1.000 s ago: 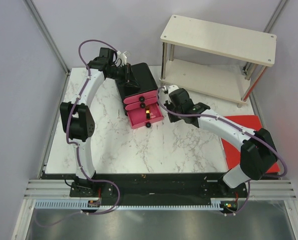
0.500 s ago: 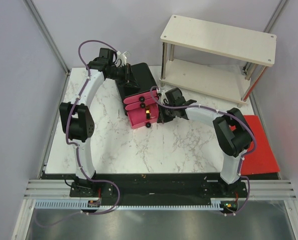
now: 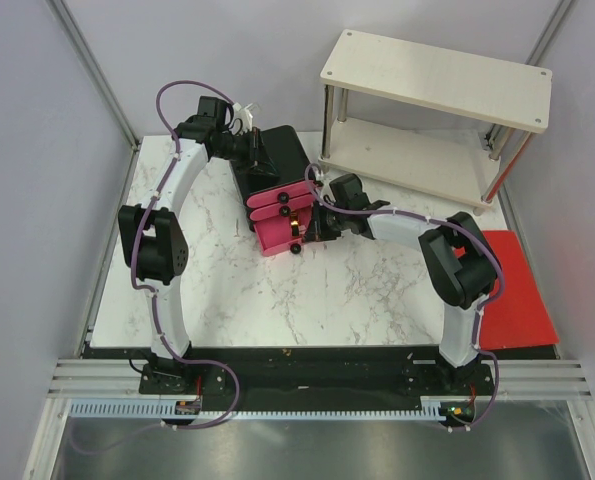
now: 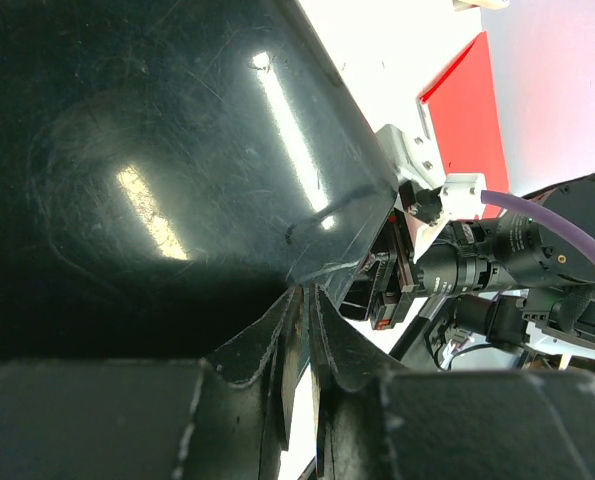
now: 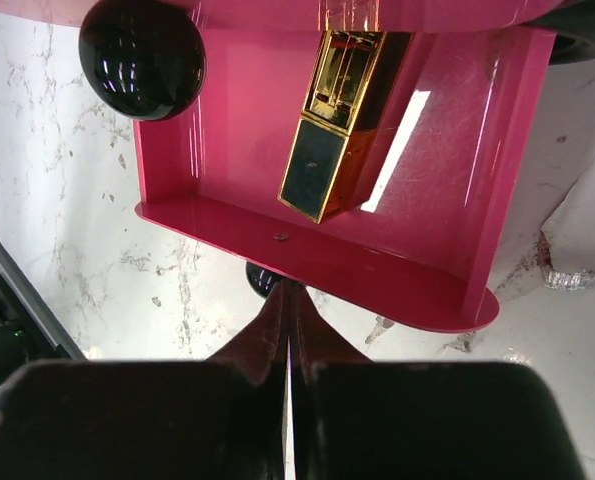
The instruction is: Organize the makeup
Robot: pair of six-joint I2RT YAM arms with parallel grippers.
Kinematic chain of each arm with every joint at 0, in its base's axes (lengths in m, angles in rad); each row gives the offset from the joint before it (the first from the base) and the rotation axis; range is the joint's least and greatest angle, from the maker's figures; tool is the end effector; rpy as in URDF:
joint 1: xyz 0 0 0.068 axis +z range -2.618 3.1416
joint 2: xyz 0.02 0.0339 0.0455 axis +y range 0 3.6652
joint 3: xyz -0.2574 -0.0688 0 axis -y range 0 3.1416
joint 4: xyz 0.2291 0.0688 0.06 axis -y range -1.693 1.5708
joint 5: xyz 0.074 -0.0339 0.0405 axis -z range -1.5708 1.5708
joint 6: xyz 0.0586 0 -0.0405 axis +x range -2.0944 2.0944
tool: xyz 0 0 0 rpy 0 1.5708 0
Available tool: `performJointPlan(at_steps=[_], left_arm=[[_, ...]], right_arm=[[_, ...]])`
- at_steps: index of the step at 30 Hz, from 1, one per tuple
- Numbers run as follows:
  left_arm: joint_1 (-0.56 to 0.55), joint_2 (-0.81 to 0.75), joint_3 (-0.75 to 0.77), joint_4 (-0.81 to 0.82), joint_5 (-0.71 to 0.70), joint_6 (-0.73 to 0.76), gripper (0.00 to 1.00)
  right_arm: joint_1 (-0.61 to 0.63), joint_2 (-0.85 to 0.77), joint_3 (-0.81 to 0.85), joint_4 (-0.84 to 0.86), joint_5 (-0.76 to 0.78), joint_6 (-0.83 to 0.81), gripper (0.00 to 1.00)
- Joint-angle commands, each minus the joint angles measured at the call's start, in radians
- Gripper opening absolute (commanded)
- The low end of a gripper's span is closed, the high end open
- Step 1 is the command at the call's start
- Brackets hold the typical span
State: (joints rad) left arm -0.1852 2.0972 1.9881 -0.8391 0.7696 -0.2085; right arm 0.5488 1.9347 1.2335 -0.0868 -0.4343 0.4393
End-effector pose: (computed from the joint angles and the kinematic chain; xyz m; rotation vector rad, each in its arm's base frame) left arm 0.4361 -0.1232 0.2764 0.2913 2.4587 -1.1296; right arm 0.3412 0.2376 0.1619 -0.3610 2.4628 0.9666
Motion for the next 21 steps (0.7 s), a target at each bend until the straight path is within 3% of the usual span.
performJointPlan(at_steps=[1,5,9,14,21], left_arm=[[0.0,0.127,-0.104,-0.216,-0.268,0.12,0.19],[0.0,0.127,-0.106,-0.216,-0.268,0.12,0.19],[0.001,0.129,-0.104,-0.216,-0.262,0.12,0.19],[0.0,0.124,-0.106,-0.215,-0.265,0.12,0.19],[0.001,0.123,-0.107,-0.215,-0.263,0.12,0.19]], right_arm=[[-0.006,-0.014,0.009,0.055,0.034,0.061,0.0],[-0.006,0.006,0.023,-0.003,0.114,0.099,0.0],[-0.013,0.059,0.047,0.013,0.086,0.229,0.0],[-0.015,0.118,0.057,0.137,0.051,0.415,0.0],[-0.019,0.167,0.095,0.225,0.066,0.528,0.0]])
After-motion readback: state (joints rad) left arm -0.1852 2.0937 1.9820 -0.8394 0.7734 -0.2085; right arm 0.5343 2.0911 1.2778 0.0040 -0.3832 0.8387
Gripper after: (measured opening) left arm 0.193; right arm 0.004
